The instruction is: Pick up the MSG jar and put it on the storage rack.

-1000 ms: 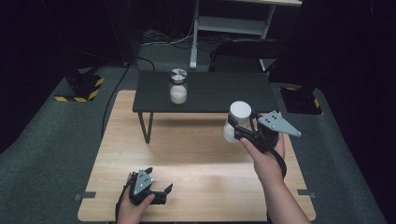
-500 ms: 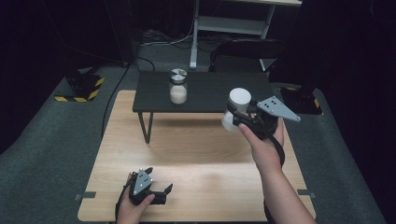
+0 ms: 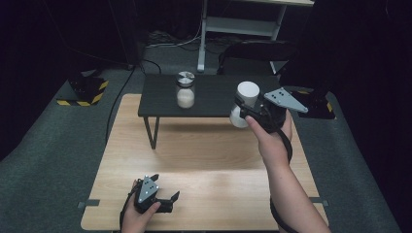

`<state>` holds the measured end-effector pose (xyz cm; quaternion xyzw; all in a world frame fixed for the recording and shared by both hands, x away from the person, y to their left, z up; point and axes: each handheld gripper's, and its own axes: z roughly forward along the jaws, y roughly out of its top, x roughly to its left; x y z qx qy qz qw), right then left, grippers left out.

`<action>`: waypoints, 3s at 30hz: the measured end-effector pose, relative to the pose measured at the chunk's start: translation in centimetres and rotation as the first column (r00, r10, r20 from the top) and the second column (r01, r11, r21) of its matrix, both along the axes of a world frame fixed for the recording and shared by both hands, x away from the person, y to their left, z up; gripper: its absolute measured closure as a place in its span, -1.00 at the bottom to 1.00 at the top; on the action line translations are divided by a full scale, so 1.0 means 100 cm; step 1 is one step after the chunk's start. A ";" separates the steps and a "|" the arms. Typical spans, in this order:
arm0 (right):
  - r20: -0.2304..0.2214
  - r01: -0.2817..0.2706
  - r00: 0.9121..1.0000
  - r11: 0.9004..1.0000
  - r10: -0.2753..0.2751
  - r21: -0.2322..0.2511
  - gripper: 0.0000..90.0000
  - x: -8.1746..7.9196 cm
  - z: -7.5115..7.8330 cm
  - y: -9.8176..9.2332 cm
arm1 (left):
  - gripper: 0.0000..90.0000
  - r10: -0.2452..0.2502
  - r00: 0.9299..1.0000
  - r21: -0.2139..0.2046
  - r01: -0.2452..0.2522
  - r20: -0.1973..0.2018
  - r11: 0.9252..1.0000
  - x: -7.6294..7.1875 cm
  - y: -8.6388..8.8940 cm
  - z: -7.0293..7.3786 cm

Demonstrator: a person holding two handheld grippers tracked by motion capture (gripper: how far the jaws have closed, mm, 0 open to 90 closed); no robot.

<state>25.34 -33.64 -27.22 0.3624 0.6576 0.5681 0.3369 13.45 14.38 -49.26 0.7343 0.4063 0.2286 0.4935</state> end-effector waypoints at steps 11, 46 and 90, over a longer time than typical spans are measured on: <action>-0.020 0.030 0.999 1.000 -0.030 0.001 -0.25 0.019 0.003 0.006 | -0.99 -0.001 1.000 -0.004 0.001 0.000 1.000 0.000 0.001 0.000; -0.056 0.086 0.995 0.996 -0.087 -0.013 -0.25 0.070 0.006 0.027 | -0.99 0.002 1.000 -0.025 -0.002 -0.008 1.000 0.002 0.006 -0.001; -0.066 0.098 0.993 0.995 -0.097 0.010 -0.98 0.069 0.004 0.026 | -0.99 -0.003 1.000 -0.020 0.003 -0.004 1.000 0.002 0.007 -0.001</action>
